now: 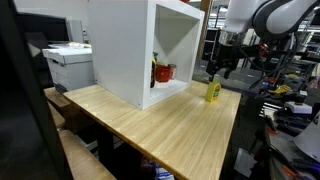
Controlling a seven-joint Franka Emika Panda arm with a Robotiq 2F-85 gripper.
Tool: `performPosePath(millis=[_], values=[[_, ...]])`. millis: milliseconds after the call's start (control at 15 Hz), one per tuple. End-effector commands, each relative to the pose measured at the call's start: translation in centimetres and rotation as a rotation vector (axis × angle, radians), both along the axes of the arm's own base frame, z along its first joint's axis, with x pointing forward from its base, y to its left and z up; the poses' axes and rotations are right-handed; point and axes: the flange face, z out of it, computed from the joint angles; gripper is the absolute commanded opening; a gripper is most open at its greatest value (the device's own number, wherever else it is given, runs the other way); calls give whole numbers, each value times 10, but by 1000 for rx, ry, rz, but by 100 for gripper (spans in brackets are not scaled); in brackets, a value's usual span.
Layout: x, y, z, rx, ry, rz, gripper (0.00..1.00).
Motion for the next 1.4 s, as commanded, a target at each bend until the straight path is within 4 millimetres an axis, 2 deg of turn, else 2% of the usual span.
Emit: performPosePath(millis=[0, 67, 400, 467, 533, 600, 667, 733, 867, 1000, 1067, 1333], values=[[-1, 0, 2, -21, -7, -39, 66], [-1, 0, 2, -22, -8, -42, 63], [-3, -2, 4, -63, -35, -75, 32], [-4, -4, 4, -86, -41, -92, 57], [-4, -5, 5, -95, -43, -103, 70], [-5, -6, 5, -107, -49, -115, 70], [-5, -6, 4, -112, -50, -119, 65], [-5, -6, 4, -118, -52, -122, 29], [-5, -5, 3, -116, -50, -120, 32], [-4, -4, 2, -108, -48, -109, 23], [-4, -2, 2, -101, -51, -98, 10], [-3, 3, 3, -93, -63, -58, 10]])
